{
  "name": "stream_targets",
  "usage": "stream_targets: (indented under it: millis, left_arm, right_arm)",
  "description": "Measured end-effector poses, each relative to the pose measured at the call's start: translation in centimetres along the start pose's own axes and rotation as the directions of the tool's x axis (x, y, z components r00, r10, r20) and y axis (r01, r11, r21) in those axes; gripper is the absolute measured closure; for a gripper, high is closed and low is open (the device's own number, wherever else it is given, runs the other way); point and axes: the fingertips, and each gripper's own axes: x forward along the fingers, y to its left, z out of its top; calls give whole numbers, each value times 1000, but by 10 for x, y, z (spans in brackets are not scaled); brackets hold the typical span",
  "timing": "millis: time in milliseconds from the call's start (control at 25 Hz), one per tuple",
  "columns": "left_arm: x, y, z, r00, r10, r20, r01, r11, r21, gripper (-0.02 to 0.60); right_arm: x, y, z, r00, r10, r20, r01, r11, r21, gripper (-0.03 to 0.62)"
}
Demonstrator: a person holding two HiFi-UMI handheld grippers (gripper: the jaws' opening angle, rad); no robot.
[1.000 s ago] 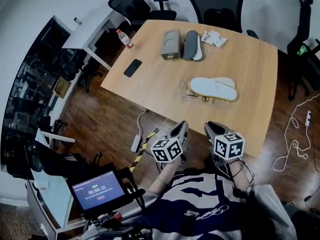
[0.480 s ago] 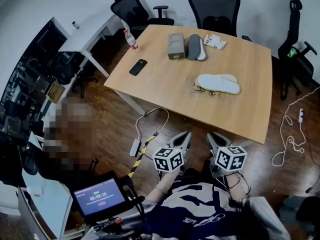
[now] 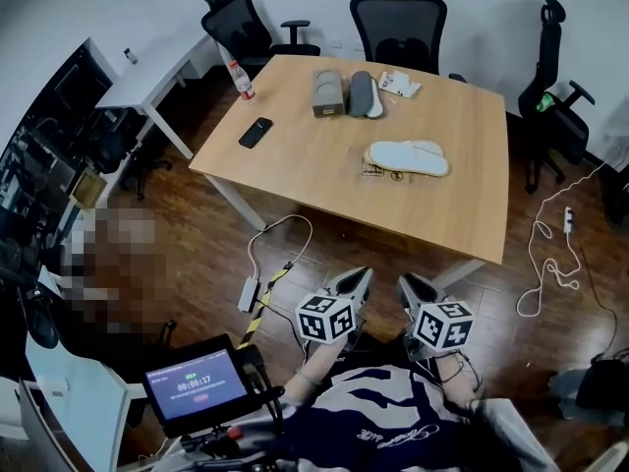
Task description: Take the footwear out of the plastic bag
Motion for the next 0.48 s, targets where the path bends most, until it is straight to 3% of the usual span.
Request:
stream_targets:
  millis: [480]
  left_arm:
    - [10, -34, 6, 1000, -14, 0, 14, 1000, -7, 578]
  right_arm:
    - [-36, -9, 19, 1000, -14, 20, 14, 1000, -7, 543]
